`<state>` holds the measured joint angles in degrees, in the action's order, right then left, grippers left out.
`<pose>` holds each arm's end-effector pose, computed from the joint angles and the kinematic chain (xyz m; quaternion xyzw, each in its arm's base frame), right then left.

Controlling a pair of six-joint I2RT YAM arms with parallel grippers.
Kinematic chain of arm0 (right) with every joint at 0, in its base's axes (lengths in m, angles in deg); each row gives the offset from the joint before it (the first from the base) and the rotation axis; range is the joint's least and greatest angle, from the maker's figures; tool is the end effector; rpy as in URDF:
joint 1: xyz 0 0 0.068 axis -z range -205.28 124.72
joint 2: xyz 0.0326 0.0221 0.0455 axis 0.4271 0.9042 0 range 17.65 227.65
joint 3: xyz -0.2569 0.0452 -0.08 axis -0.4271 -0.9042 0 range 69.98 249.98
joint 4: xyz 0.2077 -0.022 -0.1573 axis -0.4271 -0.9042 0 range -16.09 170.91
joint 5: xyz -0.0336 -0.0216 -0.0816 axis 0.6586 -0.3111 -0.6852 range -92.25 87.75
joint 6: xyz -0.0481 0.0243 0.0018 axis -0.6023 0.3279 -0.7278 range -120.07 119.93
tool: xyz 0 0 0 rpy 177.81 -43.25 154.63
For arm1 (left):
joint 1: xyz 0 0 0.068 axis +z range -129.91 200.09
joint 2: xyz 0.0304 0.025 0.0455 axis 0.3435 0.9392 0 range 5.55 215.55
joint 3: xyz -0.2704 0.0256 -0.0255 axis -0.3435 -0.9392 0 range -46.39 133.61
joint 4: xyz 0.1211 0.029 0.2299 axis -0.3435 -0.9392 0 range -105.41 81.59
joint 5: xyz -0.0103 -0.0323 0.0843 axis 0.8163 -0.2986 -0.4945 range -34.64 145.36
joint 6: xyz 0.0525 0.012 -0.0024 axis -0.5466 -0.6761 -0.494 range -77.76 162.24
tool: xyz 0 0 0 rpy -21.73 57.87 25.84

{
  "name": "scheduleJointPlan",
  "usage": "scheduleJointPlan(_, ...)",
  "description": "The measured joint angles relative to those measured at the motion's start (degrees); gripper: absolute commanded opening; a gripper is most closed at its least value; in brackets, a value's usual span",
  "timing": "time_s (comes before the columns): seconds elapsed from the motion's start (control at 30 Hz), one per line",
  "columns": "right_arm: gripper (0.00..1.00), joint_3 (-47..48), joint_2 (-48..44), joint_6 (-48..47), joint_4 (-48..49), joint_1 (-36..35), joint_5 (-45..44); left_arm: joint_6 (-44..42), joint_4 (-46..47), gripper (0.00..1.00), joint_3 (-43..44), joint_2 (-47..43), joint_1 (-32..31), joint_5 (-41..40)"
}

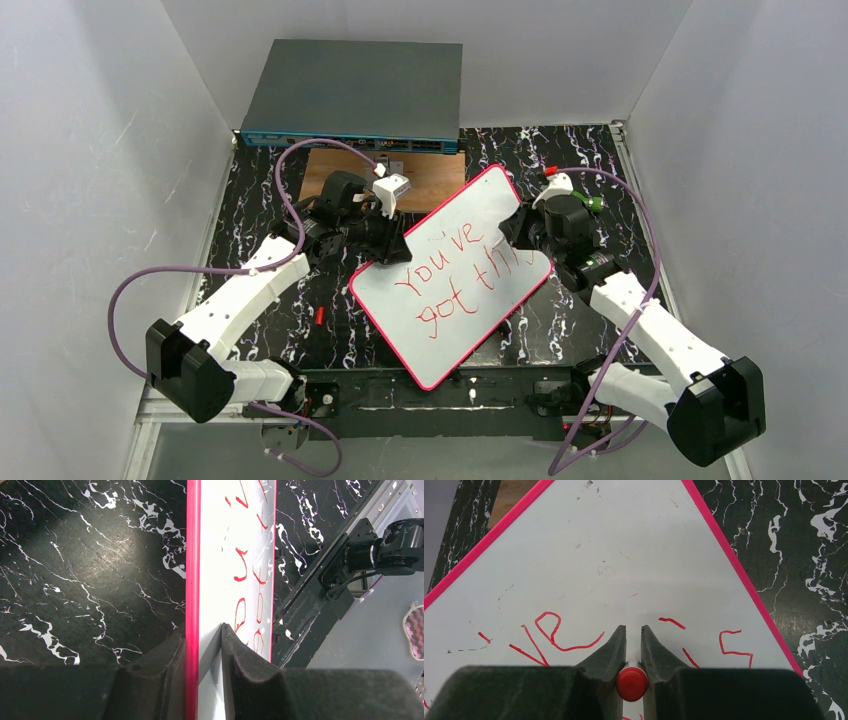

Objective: Write a sentence on the whiteboard

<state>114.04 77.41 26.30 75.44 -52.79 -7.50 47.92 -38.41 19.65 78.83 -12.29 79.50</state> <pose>0.2155 0.1085 0.2935 0.0177 0.8244 0.2220 0.5204 0.2282 -0.1619 0.3306 0.2927 0.8309 -0.3188 0.3498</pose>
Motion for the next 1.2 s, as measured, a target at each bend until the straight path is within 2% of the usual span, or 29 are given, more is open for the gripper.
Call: scheduleJointPlan(1.2, 0.01, -1.49, -0.37, 0.26, -0.39, 0.0, -0.98, 0.15, -0.02, 0.0, 0.0, 0.0, 0.0, -0.02)
